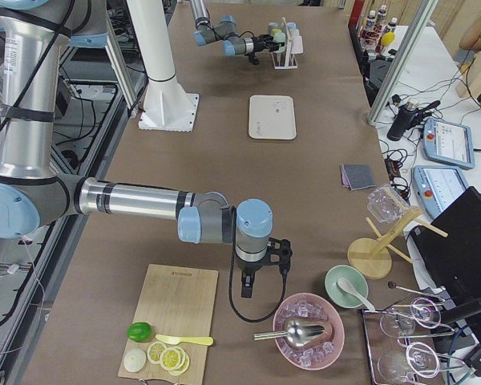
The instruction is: Pick up and place green cup on tray
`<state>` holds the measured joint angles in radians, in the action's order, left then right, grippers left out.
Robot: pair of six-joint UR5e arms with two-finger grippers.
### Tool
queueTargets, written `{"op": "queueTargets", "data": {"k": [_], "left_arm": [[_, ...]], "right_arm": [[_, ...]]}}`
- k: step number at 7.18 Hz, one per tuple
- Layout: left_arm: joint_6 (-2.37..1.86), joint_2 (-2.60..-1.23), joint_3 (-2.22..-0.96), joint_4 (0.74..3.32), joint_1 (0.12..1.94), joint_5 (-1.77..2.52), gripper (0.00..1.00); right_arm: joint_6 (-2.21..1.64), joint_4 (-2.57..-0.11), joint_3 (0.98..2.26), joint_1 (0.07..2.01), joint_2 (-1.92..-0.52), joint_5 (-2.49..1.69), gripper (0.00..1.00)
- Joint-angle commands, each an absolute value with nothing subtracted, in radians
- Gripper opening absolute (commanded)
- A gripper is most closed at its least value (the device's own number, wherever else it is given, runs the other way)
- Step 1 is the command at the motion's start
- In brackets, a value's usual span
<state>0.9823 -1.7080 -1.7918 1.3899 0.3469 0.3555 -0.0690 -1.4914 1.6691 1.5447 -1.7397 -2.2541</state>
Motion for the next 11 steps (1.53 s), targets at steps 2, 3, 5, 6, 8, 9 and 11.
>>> {"op": "queueTargets", "data": {"k": [2,3,5,6,8,9,11], "left_arm": [[0.985,-1.663,-1.847,1.390,0.354,0.359,0.03],[0.982,-1.661,-1.871,1.411,0.354,0.362,0.01],[0.989,-1.622,-1.925,1.439,0.354,0.359,0.01],[0.991,-1.597,-1.948,1.465,0.353,0.357,0.01],[1.002,-1.551,-2.022,1.493,0.351,0.359,0.02],[1.003,-1.549,-2.040,1.517,0.351,0.360,0.02],[1.002,-1.539,-2.054,1.687,0.336,0.362,0.04]], "right_arm": [[-0.069,-1.491,1.666,1.545,-1.741,-2.252,1.00],[-0.069,-1.491,1.666,1.545,-1.741,-2.249,1.00],[-0.068,-1.491,1.664,1.545,-1.741,-2.250,1.00],[-0.069,-1.491,1.664,1.545,-1.741,-2.252,1.00],[-0.068,-1.491,1.664,1.545,-1.741,-2.252,1.00],[-0.067,-1.491,1.664,1.545,-1.741,-2.252,1.00],[-0.067,-1.491,1.664,1.545,-1.741,-2.252,1.00]]}}
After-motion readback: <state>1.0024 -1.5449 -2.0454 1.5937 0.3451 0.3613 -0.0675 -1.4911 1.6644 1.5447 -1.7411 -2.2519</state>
